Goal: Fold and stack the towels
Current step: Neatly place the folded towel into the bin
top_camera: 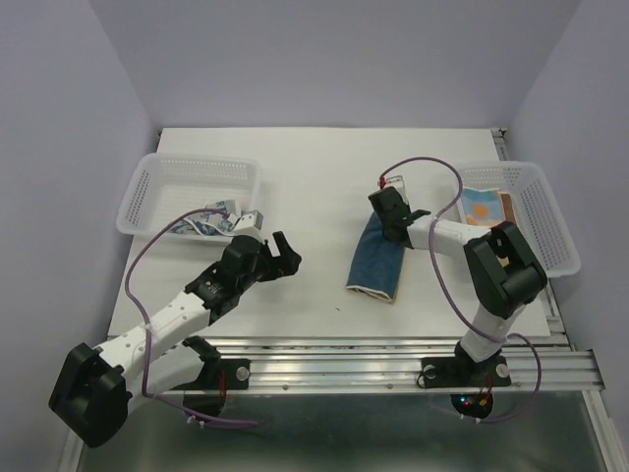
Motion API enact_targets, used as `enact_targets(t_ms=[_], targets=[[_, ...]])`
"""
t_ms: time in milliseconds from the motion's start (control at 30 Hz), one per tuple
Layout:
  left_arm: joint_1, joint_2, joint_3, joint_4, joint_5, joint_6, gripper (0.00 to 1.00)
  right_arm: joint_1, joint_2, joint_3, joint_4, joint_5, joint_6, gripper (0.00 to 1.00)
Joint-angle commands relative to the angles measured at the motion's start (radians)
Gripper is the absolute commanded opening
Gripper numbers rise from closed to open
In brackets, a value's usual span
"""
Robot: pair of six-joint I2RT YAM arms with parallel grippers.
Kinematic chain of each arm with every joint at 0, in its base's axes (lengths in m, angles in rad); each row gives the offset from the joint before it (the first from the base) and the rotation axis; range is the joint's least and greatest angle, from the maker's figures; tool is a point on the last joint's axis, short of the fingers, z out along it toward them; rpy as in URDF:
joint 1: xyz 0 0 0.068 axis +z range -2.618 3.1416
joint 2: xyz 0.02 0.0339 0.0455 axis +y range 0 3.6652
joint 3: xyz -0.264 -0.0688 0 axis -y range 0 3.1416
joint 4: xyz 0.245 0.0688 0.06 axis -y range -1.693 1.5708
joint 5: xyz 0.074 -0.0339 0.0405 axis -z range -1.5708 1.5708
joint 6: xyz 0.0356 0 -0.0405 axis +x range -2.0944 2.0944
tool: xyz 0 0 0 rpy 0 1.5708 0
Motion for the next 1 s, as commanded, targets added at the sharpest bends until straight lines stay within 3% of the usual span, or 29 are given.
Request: enact_targets(t_ms=[0, 267, 433, 667, 967], targets=[[0.010, -0.035, -0.012, 0.007, -0.037, 0.007, 0.99, -0.015, -0.123, -0.055, -0.086, 0.062, -0.359, 0.01], [0.016, -0.024, -0.007, 0.000, -0.052, 0.013, 0.99, -0.103, -0.287, -0.109, -0.113, -0.044, -0.746, 0.01], [0.024, 0.002, 0.005, -0.002, -0.063, 0.018, 0.99, -0.184, -0.345, -0.056, -0.138, -0.053, -0.891, 0.01], [0.033, 0.030, 0.020, -0.003, -0.069, 0.028, 0.99, -0.316, -0.339, 0.032, -0.171, -0.053, -0.997, 0.01], [0.050, 0.036, 0.019, -0.003, -0.075, 0.033, 0.99, -0.344, -0.442, 0.123, -0.196, -0.145, -1.086, 0.01]])
